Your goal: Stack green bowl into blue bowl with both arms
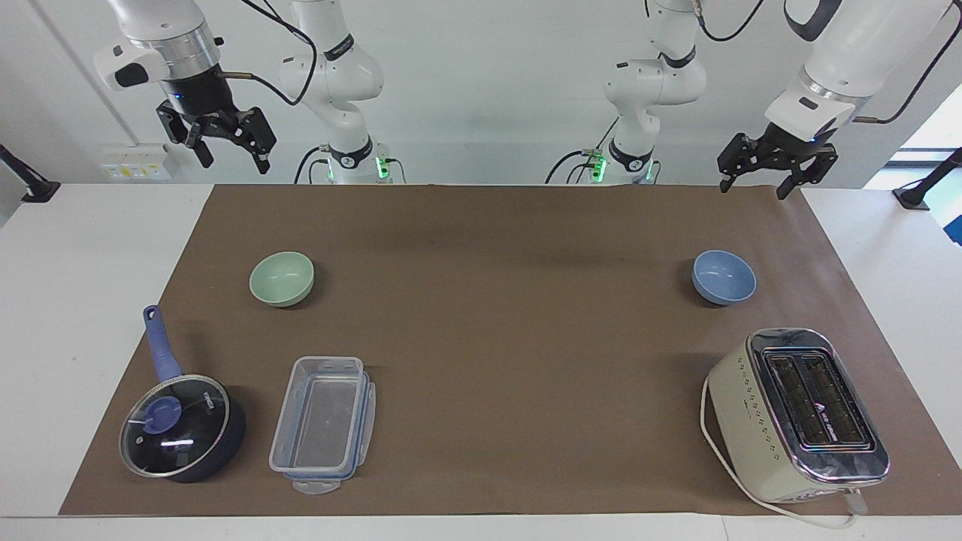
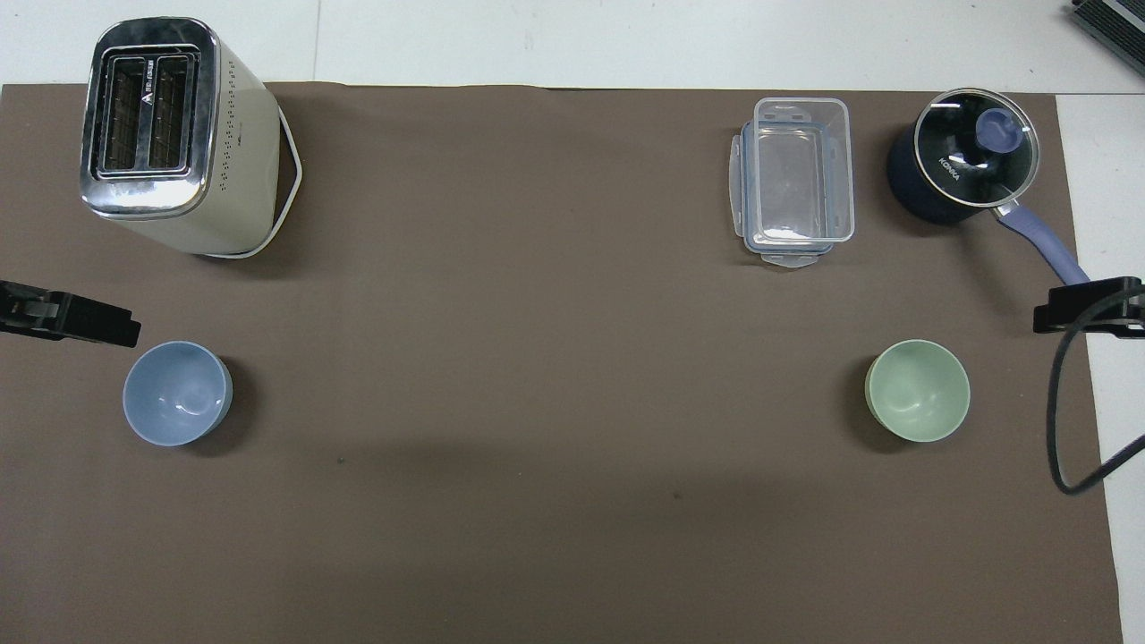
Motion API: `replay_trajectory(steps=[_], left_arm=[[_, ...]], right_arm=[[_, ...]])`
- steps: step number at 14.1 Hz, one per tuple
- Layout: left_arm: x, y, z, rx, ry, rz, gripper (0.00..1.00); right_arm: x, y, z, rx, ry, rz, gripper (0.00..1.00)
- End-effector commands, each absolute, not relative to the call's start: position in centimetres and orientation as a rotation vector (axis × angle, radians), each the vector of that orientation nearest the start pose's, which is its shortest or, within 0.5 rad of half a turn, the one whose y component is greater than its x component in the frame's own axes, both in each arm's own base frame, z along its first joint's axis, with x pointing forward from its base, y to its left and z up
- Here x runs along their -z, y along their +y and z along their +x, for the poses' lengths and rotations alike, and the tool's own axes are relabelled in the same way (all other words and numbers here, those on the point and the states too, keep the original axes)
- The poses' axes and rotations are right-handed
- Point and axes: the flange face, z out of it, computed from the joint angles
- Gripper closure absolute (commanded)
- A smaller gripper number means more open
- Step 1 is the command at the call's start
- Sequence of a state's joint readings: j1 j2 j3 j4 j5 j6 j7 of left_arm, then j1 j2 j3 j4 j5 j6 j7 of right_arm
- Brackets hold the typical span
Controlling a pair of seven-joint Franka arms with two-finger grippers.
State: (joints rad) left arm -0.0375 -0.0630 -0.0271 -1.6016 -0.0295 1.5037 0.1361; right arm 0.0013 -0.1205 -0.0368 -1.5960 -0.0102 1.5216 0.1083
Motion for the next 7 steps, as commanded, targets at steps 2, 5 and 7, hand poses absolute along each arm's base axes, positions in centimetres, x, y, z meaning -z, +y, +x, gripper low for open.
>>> replay_trajectory(steps=[2,5,7], left_arm=[[-64.15,-3.60,52.22,-0.036,0.330,-3.138,0.00],[-64.16,-3.60,52.22,-0.035,0.322,-3.139,0.00],[-64.23,-3.60,52.22,-0.033,0.322,-3.139,0.00]], right_arm=[[-67.22,-2.67,50.70,0.056,0.203,-3.148,0.00],[-67.19,-2.89,50.66,0.051,0.210,-3.146,0.00],[-67.19,-2.87,50.54,0.048,0.209,-3.145,0.00]])
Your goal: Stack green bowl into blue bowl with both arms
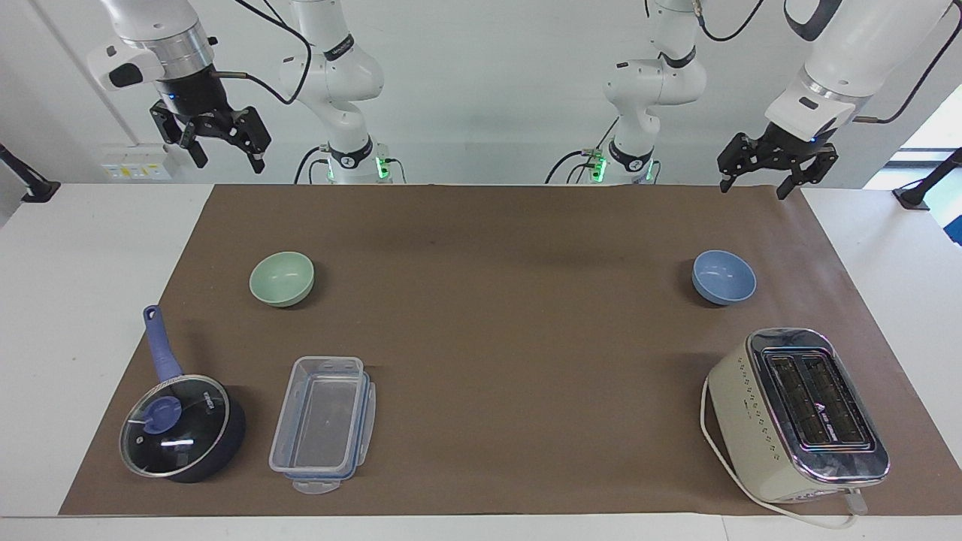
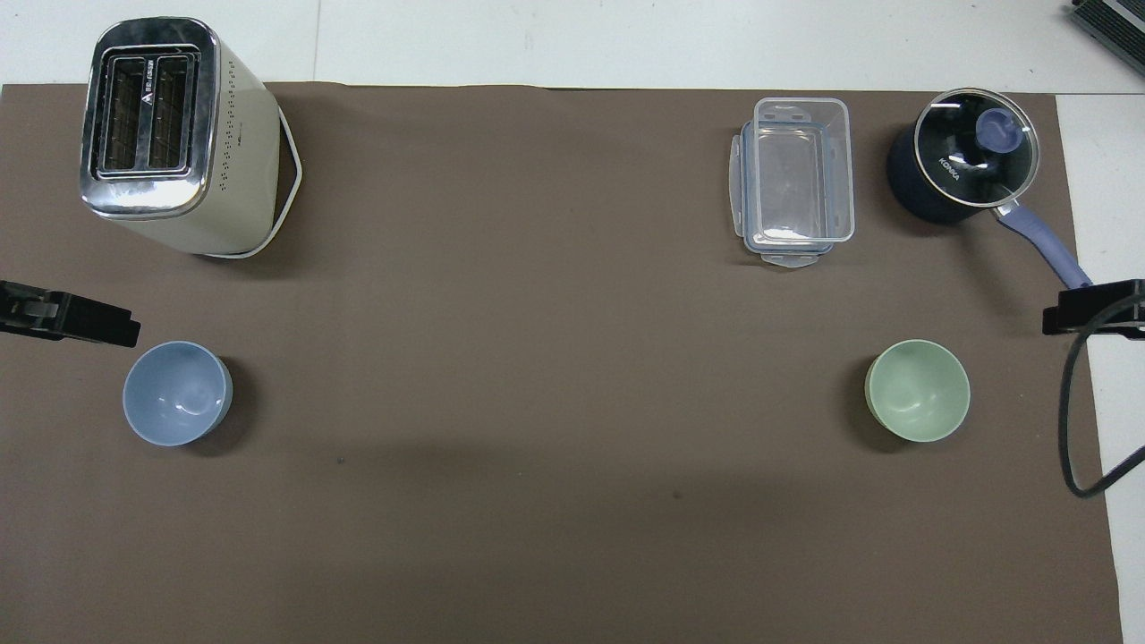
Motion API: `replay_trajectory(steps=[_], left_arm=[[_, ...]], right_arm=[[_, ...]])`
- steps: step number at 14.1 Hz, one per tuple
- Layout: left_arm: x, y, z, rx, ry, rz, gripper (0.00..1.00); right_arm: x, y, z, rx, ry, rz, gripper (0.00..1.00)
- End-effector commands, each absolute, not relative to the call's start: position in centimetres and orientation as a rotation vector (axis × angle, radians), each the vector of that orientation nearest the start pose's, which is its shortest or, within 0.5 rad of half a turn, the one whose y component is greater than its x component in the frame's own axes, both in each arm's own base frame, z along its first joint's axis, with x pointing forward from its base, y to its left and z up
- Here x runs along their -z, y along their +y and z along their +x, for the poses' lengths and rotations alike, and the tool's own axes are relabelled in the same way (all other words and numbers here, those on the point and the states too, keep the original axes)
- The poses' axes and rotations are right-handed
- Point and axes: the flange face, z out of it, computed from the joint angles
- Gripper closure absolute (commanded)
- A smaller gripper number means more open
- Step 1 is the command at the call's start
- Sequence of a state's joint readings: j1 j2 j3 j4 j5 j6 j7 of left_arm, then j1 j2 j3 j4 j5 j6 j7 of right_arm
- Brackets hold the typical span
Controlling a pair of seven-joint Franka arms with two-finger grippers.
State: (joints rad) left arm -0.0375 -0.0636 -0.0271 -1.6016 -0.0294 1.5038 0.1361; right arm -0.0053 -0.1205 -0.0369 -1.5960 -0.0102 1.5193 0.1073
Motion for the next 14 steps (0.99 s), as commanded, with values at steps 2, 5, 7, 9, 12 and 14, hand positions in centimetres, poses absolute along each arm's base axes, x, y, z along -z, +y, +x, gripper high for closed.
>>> replay_trajectory(steps=[2,5,7,9,12,14], left_arm=[[-64.23,-3.52,52.23,-0.033,0.320,-3.139,0.00],[-64.23,-3.52,52.23,-0.033,0.320,-3.139,0.00],[-64.23,-3.52,52.23,-0.033,0.320,-3.139,0.00],[-64.23,-3.52,52.23,-0.033,0.320,-3.139,0.00],[-64.23,-3.52,52.23,-0.033,0.320,-3.139,0.00],[-64.23,-3.52,52.23,-0.033,0.320,-3.139,0.00]], right_arm=[[-67.14,-2.89,50.56,0.049,0.212,-3.146,0.00],[-66.90,-2.74,50.41,0.043,0.206,-3.140,0.00],[-66.95,-2.64,50.45,0.043,0.203,-3.139,0.00],[-67.01,-2.62,50.43,0.043,0.203,-3.137,0.00],[-67.10,-2.61,50.51,0.050,0.205,-3.136,0.00],[-67.09,-2.52,50.50,0.048,0.205,-3.136,0.00]])
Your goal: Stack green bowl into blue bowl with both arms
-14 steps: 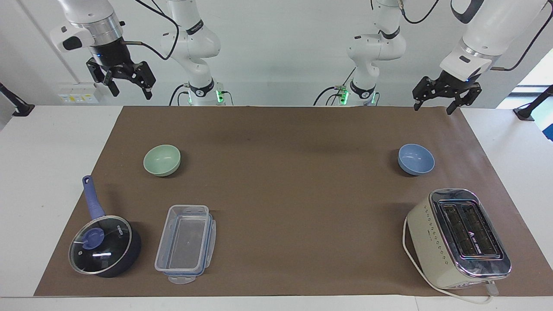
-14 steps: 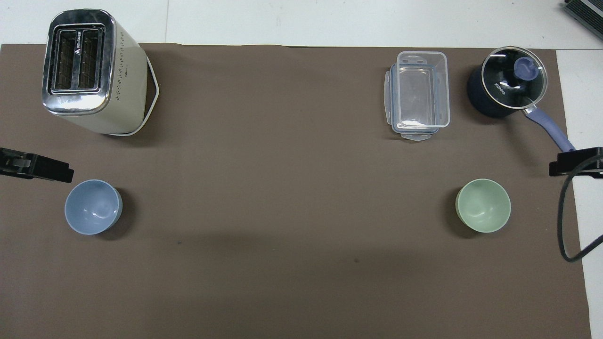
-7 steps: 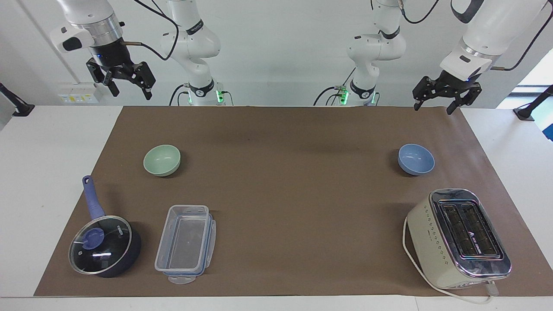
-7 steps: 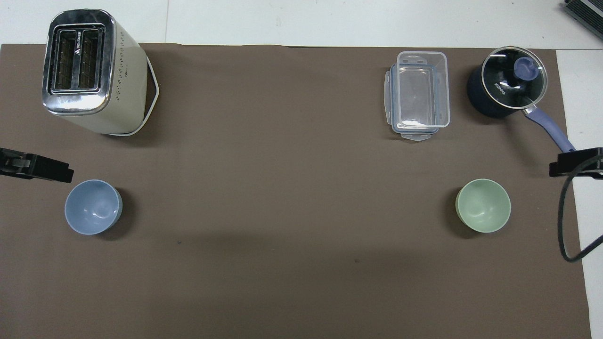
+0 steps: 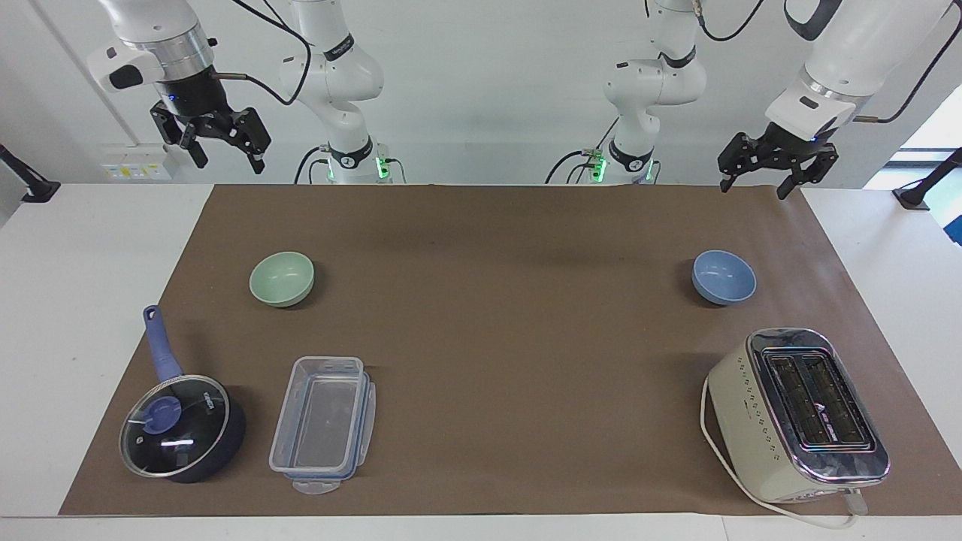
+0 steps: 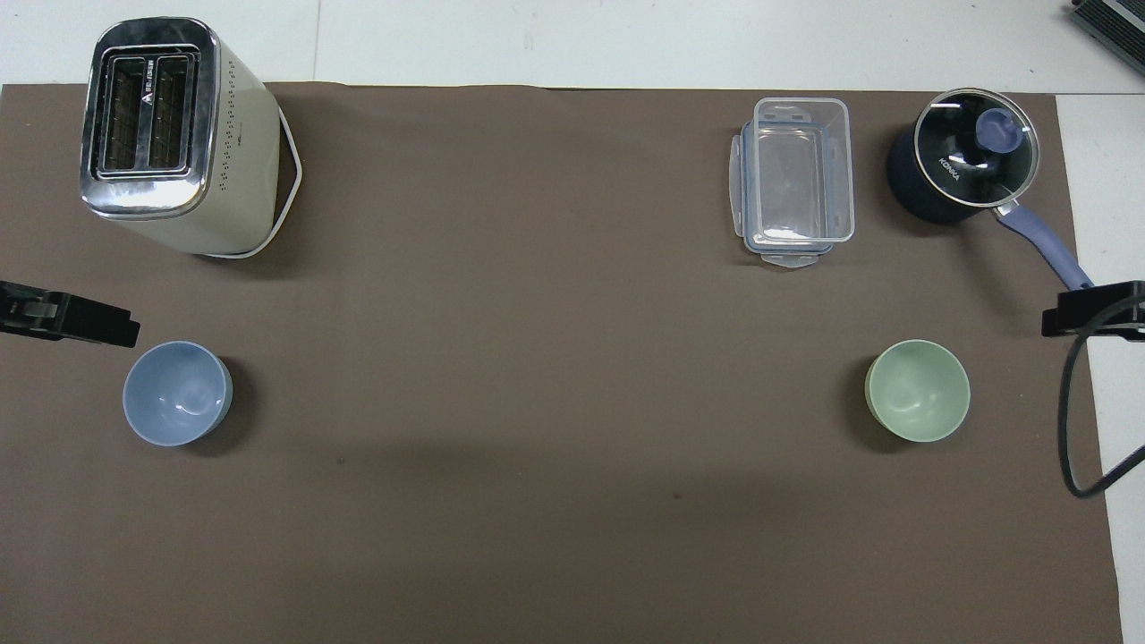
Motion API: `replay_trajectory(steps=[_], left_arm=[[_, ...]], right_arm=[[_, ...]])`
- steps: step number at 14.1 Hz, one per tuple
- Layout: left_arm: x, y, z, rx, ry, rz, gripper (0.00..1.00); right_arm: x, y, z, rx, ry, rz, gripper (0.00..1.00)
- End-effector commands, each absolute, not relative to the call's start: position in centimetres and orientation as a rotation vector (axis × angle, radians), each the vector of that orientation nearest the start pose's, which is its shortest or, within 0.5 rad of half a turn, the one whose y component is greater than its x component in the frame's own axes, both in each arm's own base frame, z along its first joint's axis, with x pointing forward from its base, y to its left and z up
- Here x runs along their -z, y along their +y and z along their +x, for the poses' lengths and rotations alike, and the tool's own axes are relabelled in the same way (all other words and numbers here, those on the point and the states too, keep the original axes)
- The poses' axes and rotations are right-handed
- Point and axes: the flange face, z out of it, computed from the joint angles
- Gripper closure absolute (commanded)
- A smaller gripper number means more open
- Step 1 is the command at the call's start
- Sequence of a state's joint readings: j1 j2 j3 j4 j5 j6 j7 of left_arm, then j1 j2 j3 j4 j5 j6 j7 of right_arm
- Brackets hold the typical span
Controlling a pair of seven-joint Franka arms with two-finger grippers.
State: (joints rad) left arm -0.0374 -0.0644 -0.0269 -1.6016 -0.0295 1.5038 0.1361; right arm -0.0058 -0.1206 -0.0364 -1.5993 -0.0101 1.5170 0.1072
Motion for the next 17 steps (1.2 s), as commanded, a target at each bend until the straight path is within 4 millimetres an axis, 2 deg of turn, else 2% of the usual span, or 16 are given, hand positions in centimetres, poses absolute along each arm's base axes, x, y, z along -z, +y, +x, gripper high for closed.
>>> replay_trajectory(steps=[1,17], left_arm=[[-64.21,-3.52,52.21,-0.036,0.318,-3.140,0.00],[-64.16,-3.67,52.13,-0.045,0.310,-3.140,0.00]], right_arm=[[-67.12,-2.37,50.54,0.053,0.203,-3.136,0.00],[-67.07,-2.73,50.41,0.043,0.206,-3.139,0.00]])
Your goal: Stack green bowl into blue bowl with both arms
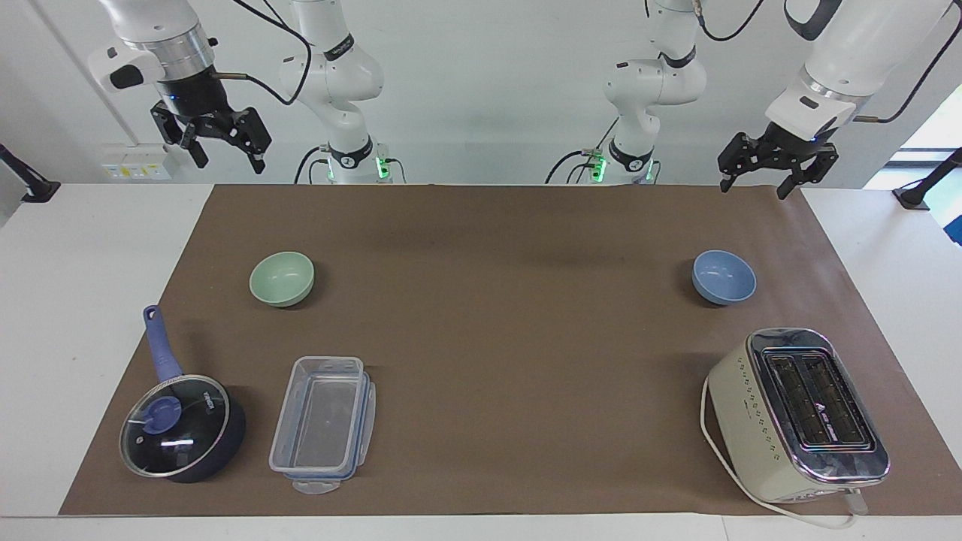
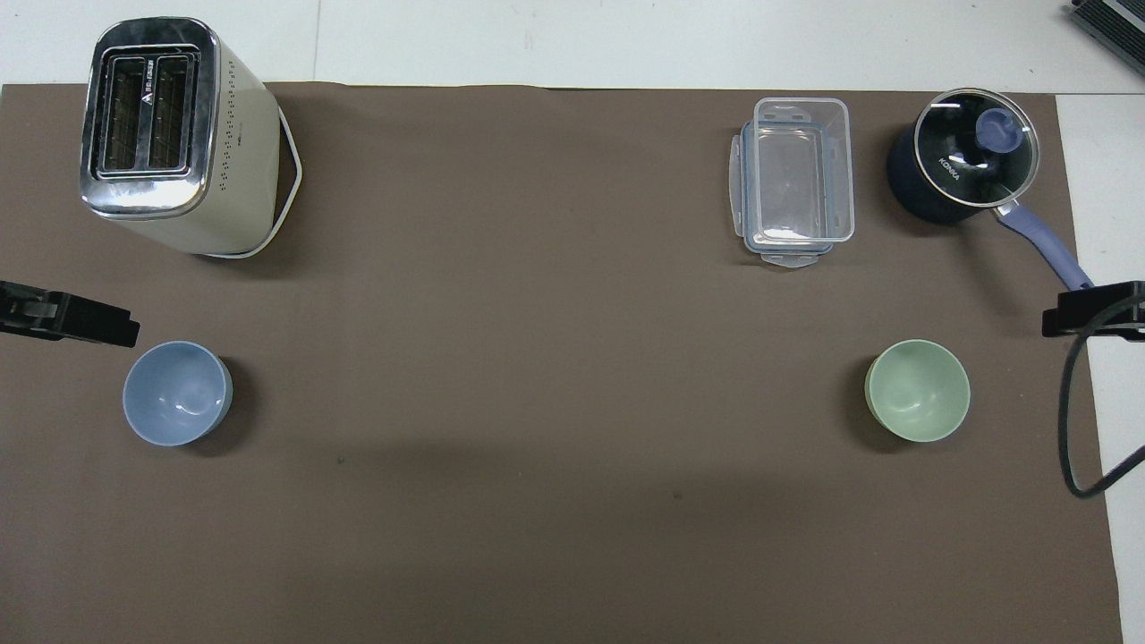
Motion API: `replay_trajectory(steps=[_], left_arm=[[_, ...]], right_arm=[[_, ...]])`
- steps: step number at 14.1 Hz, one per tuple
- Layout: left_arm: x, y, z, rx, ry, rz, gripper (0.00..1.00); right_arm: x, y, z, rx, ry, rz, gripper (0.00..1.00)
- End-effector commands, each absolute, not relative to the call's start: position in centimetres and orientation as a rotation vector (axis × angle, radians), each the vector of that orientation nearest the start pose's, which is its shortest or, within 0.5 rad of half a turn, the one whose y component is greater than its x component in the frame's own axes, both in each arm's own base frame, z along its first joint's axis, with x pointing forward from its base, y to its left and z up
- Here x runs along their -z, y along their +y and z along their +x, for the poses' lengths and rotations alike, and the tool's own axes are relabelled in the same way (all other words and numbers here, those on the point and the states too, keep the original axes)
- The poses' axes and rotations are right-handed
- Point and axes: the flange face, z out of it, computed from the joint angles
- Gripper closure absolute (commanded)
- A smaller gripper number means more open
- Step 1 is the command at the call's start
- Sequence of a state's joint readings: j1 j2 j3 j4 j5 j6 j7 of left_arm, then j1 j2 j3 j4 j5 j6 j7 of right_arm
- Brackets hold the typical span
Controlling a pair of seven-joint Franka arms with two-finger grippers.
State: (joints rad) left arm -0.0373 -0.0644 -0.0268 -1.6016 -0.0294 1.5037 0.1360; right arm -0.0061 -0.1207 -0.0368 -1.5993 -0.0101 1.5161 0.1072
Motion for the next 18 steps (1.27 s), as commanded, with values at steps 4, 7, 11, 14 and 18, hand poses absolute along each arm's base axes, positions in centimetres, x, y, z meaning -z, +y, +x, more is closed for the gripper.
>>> replay_trajectory(steps=[4,7,11,14,18], left_arm=[[-64.2,-3.7,52.2,-0.043,0.315,-3.140,0.00],[-64.2,-3.7,52.1,-0.048,0.313,-3.140,0.00],[-64.1,-3.6,52.2,-0.040,0.320,-3.142,0.00],[-64.0,-3.6,52.1,-0.042,0.323,-3.145,0.00],[-64.0,-2.7,52.1,-0.042,0.302,-3.149,0.00]], right_arm=[[-67.1,-2.8,50.4,0.046,0.208,-3.138,0.00],[-67.0,-2.9,50.4,0.041,0.210,-3.138,0.00],[-67.1,-2.8,50.4,0.046,0.208,-3.138,0.00],[-67.1,-2.7,50.5,0.051,0.206,-3.138,0.00],[-67.0,-2.8,50.4,0.043,0.206,-3.139,0.00]])
